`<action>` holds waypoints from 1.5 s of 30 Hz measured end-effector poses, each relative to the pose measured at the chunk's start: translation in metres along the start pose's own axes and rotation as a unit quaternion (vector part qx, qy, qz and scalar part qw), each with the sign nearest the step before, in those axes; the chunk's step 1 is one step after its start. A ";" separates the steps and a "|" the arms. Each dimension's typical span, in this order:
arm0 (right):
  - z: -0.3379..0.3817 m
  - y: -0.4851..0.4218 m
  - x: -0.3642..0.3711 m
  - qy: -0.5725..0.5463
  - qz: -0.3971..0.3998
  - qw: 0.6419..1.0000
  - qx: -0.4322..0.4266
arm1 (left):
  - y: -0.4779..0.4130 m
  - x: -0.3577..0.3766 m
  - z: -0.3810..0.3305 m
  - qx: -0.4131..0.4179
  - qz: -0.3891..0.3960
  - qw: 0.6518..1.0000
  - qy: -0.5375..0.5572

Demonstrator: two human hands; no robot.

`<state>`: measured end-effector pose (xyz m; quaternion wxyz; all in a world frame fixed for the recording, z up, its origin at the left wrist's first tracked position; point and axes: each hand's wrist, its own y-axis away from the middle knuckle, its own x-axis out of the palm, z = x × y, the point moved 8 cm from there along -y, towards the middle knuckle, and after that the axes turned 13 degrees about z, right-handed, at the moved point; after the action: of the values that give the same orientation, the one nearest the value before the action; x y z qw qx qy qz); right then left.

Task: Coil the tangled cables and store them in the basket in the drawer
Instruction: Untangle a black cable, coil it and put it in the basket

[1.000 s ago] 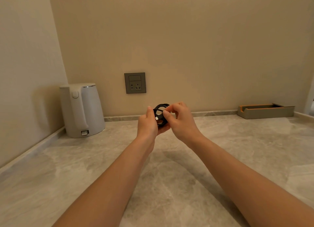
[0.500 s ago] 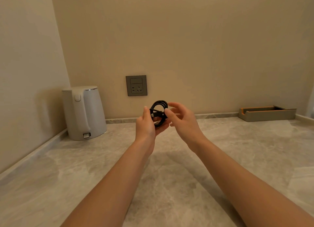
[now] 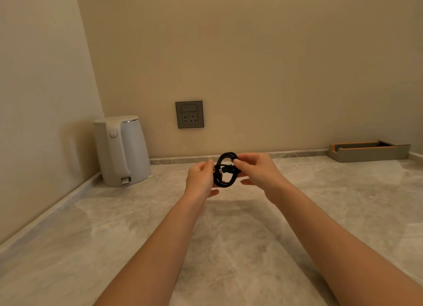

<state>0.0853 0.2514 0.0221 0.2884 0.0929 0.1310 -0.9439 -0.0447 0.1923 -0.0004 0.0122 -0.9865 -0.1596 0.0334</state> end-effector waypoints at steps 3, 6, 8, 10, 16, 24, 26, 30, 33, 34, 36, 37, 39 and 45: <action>-0.001 0.006 -0.005 -0.008 0.003 1.000 0.027 | 0.007 0.001 -0.003 0.021 0.026 0.999 -0.015; -0.002 0.023 -0.011 -0.010 0.013 0.999 0.041 | 0.019 0.005 -0.002 0.035 0.049 0.997 -0.050; -0.002 0.037 -0.016 0.001 0.025 0.999 0.044 | 0.030 0.012 0.000 0.034 0.070 0.996 -0.053; 0.000 0.054 -0.022 0.011 0.035 0.998 0.046 | 0.042 0.022 0.002 0.027 0.099 0.994 -0.039; 0.009 0.110 -0.043 0.040 0.049 0.997 0.047 | 0.088 0.058 -0.004 0.031 0.173 0.984 -0.041; 0.010 0.206 -0.063 0.064 0.056 0.995 0.049 | 0.165 0.104 -0.001 0.024 0.219 0.971 -0.087; 0.003 0.234 -0.071 0.069 0.050 0.995 0.060 | 0.186 0.121 0.007 0.015 0.236 0.967 -0.097; -0.017 0.280 -0.085 0.063 0.060 0.994 0.070 | 0.218 0.154 0.029 -0.005 0.271 0.957 -0.102; -0.036 0.312 -0.096 0.060 0.060 0.993 0.085 | 0.238 0.180 0.050 -0.027 0.296 0.949 -0.100; -0.045 0.324 -0.101 0.063 0.055 0.992 0.094 | 0.244 0.190 0.059 -0.037 0.307 0.945 -0.102; -0.063 0.342 -0.111 0.075 0.045 0.990 0.108 | 0.254 0.208 0.076 -0.054 0.326 0.937 -0.112; -0.071 0.350 -0.115 0.081 0.041 0.990 0.112 | 0.258 0.216 0.084 -0.061 0.335 0.933 -0.115; -0.093 0.369 -0.125 0.088 0.036 0.987 0.127 | 0.269 0.238 0.105 -0.083 0.358 0.923 -0.117; -0.180 0.425 -0.145 0.078 0.047 0.973 0.212 | 0.294 0.297 0.189 -0.173 0.412 0.885 -0.131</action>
<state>0.4636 0.0414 -0.1943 0.2950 0.2317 -0.0542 -0.9254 0.3156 0.0100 -0.2172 -0.1948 -0.9365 0.2577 0.1366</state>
